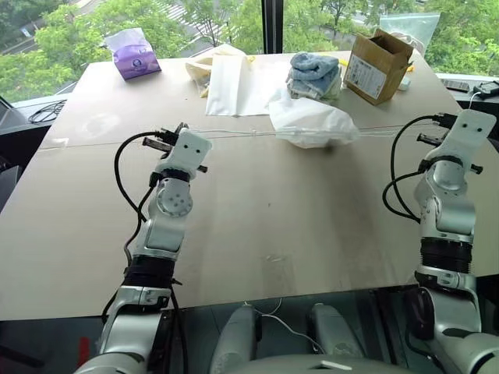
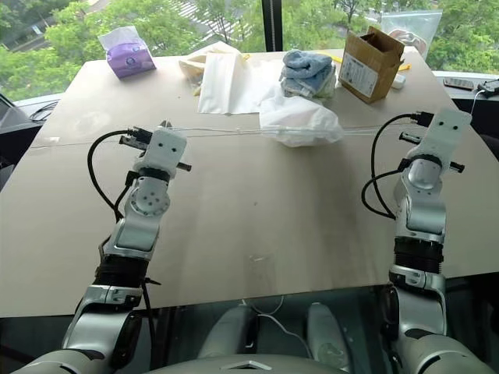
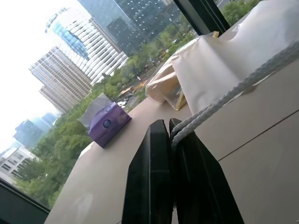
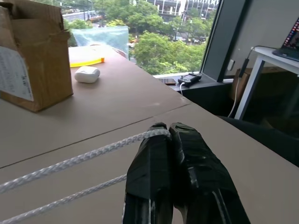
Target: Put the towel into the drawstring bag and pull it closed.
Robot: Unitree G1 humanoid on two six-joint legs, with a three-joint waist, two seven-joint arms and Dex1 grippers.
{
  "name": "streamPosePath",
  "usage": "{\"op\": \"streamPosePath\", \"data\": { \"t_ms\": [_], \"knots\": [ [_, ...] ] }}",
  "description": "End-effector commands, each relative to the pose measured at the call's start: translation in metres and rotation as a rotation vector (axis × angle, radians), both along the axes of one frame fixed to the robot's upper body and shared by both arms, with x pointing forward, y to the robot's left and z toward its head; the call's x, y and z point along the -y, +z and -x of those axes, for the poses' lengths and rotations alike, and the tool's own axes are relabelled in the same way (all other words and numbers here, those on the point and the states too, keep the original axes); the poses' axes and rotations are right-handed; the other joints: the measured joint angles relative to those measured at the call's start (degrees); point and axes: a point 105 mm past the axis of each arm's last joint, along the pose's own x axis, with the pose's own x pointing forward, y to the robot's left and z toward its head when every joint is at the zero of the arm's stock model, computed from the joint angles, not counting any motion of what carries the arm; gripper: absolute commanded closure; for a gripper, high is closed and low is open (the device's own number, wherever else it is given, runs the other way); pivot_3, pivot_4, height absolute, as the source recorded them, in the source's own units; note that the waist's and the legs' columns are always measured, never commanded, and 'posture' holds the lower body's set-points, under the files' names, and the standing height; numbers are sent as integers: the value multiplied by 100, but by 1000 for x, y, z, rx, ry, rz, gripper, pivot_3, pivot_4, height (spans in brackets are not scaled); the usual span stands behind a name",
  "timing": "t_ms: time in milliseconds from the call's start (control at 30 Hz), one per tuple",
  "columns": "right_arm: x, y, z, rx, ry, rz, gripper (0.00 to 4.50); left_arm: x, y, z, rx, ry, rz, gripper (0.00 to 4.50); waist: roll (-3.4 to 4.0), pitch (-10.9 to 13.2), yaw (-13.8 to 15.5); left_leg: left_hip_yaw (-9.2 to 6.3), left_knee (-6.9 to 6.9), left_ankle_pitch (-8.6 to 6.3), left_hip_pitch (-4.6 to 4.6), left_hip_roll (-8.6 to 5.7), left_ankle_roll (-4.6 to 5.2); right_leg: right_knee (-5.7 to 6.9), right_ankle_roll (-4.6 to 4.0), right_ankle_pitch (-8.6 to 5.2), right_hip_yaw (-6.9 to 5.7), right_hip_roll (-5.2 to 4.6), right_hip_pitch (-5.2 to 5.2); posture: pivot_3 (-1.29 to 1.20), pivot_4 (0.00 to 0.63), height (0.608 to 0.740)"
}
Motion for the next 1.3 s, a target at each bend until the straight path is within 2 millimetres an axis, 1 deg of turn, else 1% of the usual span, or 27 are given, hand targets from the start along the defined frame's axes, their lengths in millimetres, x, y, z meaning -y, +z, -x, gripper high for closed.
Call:
{"op": "streamPosePath", "data": {
  "t_ms": [33,200,300,500,567,633,700,767,800,833,900,933,967,1000,1033,1067,1133,1200,1233,1300],
  "knots": [
    [64,5,37,39,-290,-53,4500,-87,5,25,48,372,137,4426,0,0,-8,0,0,0,0,0,0,0,0,0,0,0,0,0,150,740],
    [69,2,43,38,-323,-76,4500,-105,7,35,76,474,188,4426,0,0,0,0,0,0,0,1,0,1,0,0,0,1,-1,0,150,740],
    [73,0,46,42,-354,-101,4500,-115,3,40,73,536,241,4426,0,0,-3,1,0,0,0,0,0,0,0,0,0,0,0,0,150,740],
    [81,-2,55,59,-426,-152,4500,-125,1,46,96,607,284,4426,0,0,-2,1,0,0,0,1,0,0,0,0,0,0,0,0,150,740],
    [80,-1,54,60,-412,-140,4500,-126,4,46,111,601,293,4426,0,0,-3,0,0,0,0,0,-1,0,0,0,0,1,-1,0,150,740],
    [75,4,50,71,-369,-118,4500,-124,9,45,139,585,290,4426,0,0,-2,1,0,0,0,0,0,0,0,0,0,1,-1,0,150,740],
    [67,12,43,90,-305,-84,4500,-116,15,41,169,522,317,4426,0,0,-2,1,0,0,-1,0,0,0,0,0,0,0,-1,0,150,740],
    [49,25,29,108,-165,-7,4500,-102,26,35,204,419,304,4426,0,0,-6,1,0,0,-1,0,0,-1,0,0,0,0,-1,0,150,740],
    [37,29,23,106,-86,39,4500,-92,32,31,219,354,291,4426,0,0,-4,2,0,0,-1,0,0,-1,0,0,0,0,-1,0,150,740],
    [30,31,19,102,-36,70,4500,-86,36,29,228,313,281,4426,0,0,-4,2,0,0,-1,-1,0,-2,0,0,0,1,-1,0,150,740],
    [13,40,14,84,70,233,4500,-66,53,26,264,194,174,4426,0,0,0,3,0,0,0,-1,0,-2,0,0,0,1,-1,0,150,740],
    [8,43,13,70,102,322,4500,-59,60,25,278,151,123,4426,0,0,4,2,0,0,-1,-2,0,-2,0,0,-1,1,-1,0,150,740],
    [3,45,13,52,132,421,4500,-57,67,25,294,130,78,4426,0,0,8,1,0,0,-2,-3,0,-3,0,0,-2,2,-1,0,150,740],
    [2,47,13,40,144,483,4500,-58,71,25,303,126,60,4426,0,0,11,1,-1,0,-1,-6,0,-5,0,0,-3,2,0,0,150,740],
    [3,47,14,30,145,515,4500,-64,73,26,308,139,55,4426,0,0,24,1,-1,0,-1,-7,0,-6,0,0,-2,1,0,0,150,740],
    [11,45,16,24,120,497,4500,-77,74,27,308,184,79,4426,-1,0,24,1,-1,0,0,-6,0,-6,0,0,-2,0,2,0,150,740],
    [28,42,21,17,54,434,4500,-103,72,31,307,278,142,4426,-1,0,15,3,0,0,2,-5,0,-5,0,0,1,0,2,0,150,740],
    [42,39,25,13,-2,369,4500,-120,67,34,303,339,212,4426,-1,0,0,2,-1,0,2,-4,0,-4,0,0,0,1,2,0,150,740],
    [50,35,28,13,-41,312,4500,-128,62,36,296,369,257,4426,-1,0,-6,1,-1,0,0,-3,0,-5,0,0,-1,2,1,0,150,740],
    [65,28,33,15,-106,203,4500,-137,56,38,287,399,308,4426,-1,0,1,1,-1,0,-1,1,0,-5,0,0,-1,1,0,0,150,740]
  ]
}}
